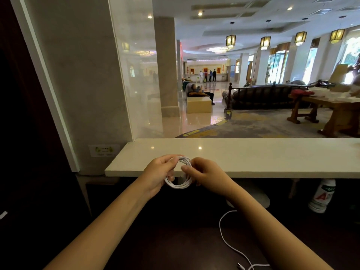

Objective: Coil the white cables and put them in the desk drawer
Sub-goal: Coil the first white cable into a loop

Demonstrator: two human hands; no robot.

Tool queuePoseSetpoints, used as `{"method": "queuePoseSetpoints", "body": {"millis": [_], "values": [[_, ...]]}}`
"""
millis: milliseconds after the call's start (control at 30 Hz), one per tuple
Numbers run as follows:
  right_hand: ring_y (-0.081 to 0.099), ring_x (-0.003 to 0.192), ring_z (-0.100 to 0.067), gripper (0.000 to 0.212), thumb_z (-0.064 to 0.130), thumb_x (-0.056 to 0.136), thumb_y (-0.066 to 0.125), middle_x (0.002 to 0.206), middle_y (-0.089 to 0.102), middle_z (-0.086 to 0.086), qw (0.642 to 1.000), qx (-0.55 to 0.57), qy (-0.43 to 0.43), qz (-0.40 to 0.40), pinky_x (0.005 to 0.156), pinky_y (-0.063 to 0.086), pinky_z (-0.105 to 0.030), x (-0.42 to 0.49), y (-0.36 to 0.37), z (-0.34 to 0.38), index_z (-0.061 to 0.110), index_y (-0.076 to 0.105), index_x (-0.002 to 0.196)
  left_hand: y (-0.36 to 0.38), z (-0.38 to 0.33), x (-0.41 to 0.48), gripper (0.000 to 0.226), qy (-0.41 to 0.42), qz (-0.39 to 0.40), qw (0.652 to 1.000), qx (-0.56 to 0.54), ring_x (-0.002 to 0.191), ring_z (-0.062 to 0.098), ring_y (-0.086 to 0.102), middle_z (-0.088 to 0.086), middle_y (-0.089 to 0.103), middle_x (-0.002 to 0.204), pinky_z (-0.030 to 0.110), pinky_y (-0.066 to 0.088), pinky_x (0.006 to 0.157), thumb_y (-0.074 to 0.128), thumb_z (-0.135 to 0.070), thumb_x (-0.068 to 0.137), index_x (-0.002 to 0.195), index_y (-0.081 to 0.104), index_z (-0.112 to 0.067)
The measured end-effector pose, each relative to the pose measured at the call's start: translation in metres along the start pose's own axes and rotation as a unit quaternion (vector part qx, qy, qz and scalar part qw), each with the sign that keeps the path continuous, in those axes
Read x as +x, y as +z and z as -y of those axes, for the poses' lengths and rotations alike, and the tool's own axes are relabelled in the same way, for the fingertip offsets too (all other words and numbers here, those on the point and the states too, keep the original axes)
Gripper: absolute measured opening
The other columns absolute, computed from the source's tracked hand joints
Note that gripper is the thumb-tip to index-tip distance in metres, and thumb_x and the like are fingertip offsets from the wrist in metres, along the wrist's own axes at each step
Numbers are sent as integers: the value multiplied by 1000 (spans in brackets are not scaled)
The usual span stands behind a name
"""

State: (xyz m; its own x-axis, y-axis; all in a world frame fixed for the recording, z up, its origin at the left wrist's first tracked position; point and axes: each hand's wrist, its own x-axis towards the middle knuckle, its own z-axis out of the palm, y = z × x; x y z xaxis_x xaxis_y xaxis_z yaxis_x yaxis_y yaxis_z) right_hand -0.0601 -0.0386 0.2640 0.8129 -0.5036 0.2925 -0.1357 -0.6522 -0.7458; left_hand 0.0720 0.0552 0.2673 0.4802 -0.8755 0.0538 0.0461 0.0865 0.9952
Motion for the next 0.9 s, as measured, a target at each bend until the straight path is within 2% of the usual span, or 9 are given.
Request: {"method": "queuePoseSetpoints", "body": {"millis": [133,200,300,467,600,700,767,833,900], "values": [[60,75,-25,22,19,89,56,87,65,-20,1000,14,19,-10,74,52,-40,3,1,0,-1,58,96,0,-1,-1,21,-9,38,996,-74,40,3,33,-8,40,48,16,32,41,48,-6,91,102,66,-6],[61,69,-19,17,15,90,55,81,65,-14,995,88,36,-5,70,52,-35,3,-1,1,-1,58,96,-2,-4,0,21,-25,49,987,-151,37,3,31,-7,40,46,16,31,37,48,-2,88,103,63,-3],[55,60,-10,10,17,90,57,75,61,-8,969,240,55,16,62,46,-25,-1,0,3,8,61,88,-10,-10,2,22,-66,72,972,-213,32,3,28,-6,37,44,15,28,34,54,-5,78,99,61,-6],[49,66,-12,16,23,91,55,73,57,-2,926,366,74,56,69,41,-26,-4,8,-1,14,65,83,-16,-8,-1,24,-97,102,961,-238,30,3,27,-5,35,43,14,26,31,57,-9,75,97,63,-4],[55,69,-12,28,29,96,45,78,63,-3,955,282,75,44,68,47,-22,-5,8,-4,19,70,89,-19,-2,1,25,-97,75,965,-233,28,3,26,-5,35,44,14,23,29,56,-12,74,96,61,-2],[58,69,-16,27,25,96,46,79,68,-8,986,164,39,-10,64,48,-15,-3,6,-6,13,70,92,-19,2,0,26,-102,79,961,-245,28,3,26,-3,41,48,15,23,30,54,-15,76,98,60,-3],[62,76,-22,25,22,94,49,85,70,-12,995,80,14,-58,71,50,-22,1,6,-10,8,69,94,-16,4,-1,27,-106,101,956,-253,31,4,30,-1,50,54,16,29,33,53,-18,79,99,62,-3],[64,82,-21,22,22,93,51,88,70,-10,994,65,6,-86,77,51,-30,4,6,-11,9,68,95,-14,4,-2,30,-112,122,951,-261,37,7,37,3,59,62,19,37,40,53,-22,80,99,68,-3],[65,82,-16,16,23,93,52,88,70,-3,994,68,0,-82,77,52,-27,6,3,-12,16,66,95,-13,3,-2,34,-115,136,950,-257,44,9,46,5,65,70,22,45,48,52,-23,82,101,71,-3]]}}
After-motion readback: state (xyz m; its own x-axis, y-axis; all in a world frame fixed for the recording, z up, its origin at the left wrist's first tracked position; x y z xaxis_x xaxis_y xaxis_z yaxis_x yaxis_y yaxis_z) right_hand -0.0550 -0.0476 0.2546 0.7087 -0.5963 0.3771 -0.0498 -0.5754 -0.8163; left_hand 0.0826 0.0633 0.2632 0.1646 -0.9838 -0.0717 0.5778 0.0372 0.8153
